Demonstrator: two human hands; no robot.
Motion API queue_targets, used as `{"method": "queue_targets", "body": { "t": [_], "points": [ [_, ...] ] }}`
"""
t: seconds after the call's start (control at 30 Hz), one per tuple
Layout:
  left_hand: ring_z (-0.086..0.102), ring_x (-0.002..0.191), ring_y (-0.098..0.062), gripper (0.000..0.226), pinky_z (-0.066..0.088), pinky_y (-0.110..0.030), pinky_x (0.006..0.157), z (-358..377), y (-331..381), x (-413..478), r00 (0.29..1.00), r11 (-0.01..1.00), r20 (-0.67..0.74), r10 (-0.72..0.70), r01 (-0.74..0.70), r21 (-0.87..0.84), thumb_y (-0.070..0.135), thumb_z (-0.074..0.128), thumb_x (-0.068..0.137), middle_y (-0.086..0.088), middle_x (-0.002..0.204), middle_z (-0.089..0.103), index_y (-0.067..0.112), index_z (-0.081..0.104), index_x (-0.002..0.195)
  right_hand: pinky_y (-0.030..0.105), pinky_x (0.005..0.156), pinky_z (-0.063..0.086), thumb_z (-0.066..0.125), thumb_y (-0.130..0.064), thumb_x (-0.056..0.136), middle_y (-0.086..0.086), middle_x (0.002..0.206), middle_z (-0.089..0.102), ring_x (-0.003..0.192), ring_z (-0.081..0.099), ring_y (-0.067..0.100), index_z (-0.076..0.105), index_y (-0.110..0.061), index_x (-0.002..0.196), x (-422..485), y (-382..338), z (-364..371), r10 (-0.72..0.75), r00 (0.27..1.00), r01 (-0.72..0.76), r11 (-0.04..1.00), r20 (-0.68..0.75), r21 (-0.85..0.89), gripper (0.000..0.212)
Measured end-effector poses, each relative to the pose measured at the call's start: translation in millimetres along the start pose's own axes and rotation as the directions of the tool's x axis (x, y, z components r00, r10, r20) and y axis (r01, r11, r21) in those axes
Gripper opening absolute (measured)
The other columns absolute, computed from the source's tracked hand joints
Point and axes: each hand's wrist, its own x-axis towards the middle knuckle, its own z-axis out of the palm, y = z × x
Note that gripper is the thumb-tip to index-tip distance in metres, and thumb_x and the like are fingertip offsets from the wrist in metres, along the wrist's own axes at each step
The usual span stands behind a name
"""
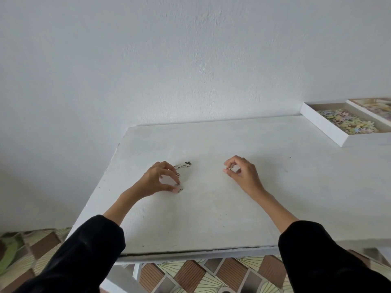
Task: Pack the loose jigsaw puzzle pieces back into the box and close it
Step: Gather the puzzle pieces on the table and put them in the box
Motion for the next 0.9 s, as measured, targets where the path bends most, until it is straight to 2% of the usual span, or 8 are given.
{"method": "queue_targets", "body": {
  "t": [0.1,0.23,0.3,0.37,0.47,0.63,0.73,0.9],
  "points": [
    [0.05,0.091,-0.002,0.031,0.04,-0.008,0.067,0,-1,0,1.0,1.0,-0.002,-0.023,0.022,-0.018,0.03,0.085,0.06,0.014,0.096,0.06,0.05,0.063,0.07,0.008,0.053,0.039,0.047,-0.004,0.088,0.001,0.079,0.064,0.067,0.058,0.01,0.05,-0.013,0.084,1,-3,0,0.071,0.996,-0.063,0.99,-0.062,0.124,0.01],
    [0.059,0.08,-0.009,0.031,0.04,-0.008,0.064,0,3,2,0.999,0.995,0.02,-0.044,0.046,-0.085,0.018,0.083,0.066,0.02,0.079,0.063,0.038,0.059,0.066,0.023,0.05,0.03,0.038,-0.003,0.081,-0.01,0.06,0.045,0.048,0.037,0.008,0.054,-0.015,0.081,7,-4,-3,0.192,0.977,-0.186,0.98,-0.088,0.071,0.02],
    [0.063,0.076,-0.017,0.032,0.043,-0.009,0.065,1,4,3,0.998,0.995,0.016,-0.054,0.055,-0.083,0.011,0.076,0.074,0.017,0.073,0.063,0.033,0.053,0.068,0.023,0.049,0.028,0.044,-0.002,0.083,-0.012,0.059,0.046,0.051,0.041,0.005,0.057,-0.013,0.082,12,-5,-3,0.252,0.964,-0.255,0.966,-0.084,-0.034,0.018],
    [0.061,0.067,-0.013,0.029,0.044,-0.013,0.063,2,10,5,0.998,0.994,-0.017,-0.067,0.065,-0.085,0.004,0.067,0.081,0.012,0.07,0.063,0.025,0.049,0.072,0.02,0.051,0.031,0.052,-0.012,0.084,-0.01,0.067,0.054,0.06,0.049,0.007,0.058,-0.015,0.088,15,-4,-3,0.262,0.961,-0.273,0.953,-0.094,-0.129,0.007],
    [0.051,0.063,-0.002,0.014,0.039,-0.01,0.058,-2,20,5,0.994,0.991,-0.071,-0.083,0.075,-0.108,0.001,0.049,0.091,0.006,0.074,0.055,0.012,0.05,0.083,0.025,0.062,0.035,0.063,-0.031,0.082,-0.003,0.083,0.052,0.078,0.054,0.017,0.059,-0.018,0.102,17,2,-1,0.236,0.969,-0.247,0.933,-0.071,-0.263,0.024],
    [0.032,0.051,-0.008,0.024,0.032,-0.029,0.056,-6,11,1,0.945,0.962,-0.209,-0.252,0.222,-0.158,0.027,0.032,0.084,0.004,0.059,0.036,0.023,0.056,0.082,0.033,0.076,0.046,0.07,-0.049,0.073,0.006,0.104,0.051,0.107,0.049,0.022,0.059,-0.018,0.119,18,7,3,0.218,0.976,-0.207,0.881,-0.025,-0.426,0.056],
    [0.041,0.058,-0.007,0.025,0.031,-0.029,0.059,-1,9,0,0.919,0.938,-0.2,-0.339,0.347,0.007,0.051,0.05,0.087,0.009,0.061,0.042,0.029,0.06,0.089,0.035,0.075,0.046,0.071,-0.051,0.069,0.01,0.105,0.05,0.109,0.046,0.026,0.064,-0.015,0.113,18,8,2,0.232,0.972,-0.225,0.879,-0.036,-0.42,0.057],
    [0.047,0.074,-0.003,0.037,0.033,-0.02,0.062,12,6,3,0.939,0.947,-0.213,-0.27,0.299,0.118,0.056,0.07,0.069,0.014,0.071,0.048,0.042,0.066,0.103,0.032,0.075,0.043,0.074,-0.041,0.071,0.012,0.098,0.053,0.104,0.047,0.028,0.07,-0.015,0.106,16,10,3,0.231,0.971,-0.236,0.905,-0.055,-0.353,0.044]
  ]
}}
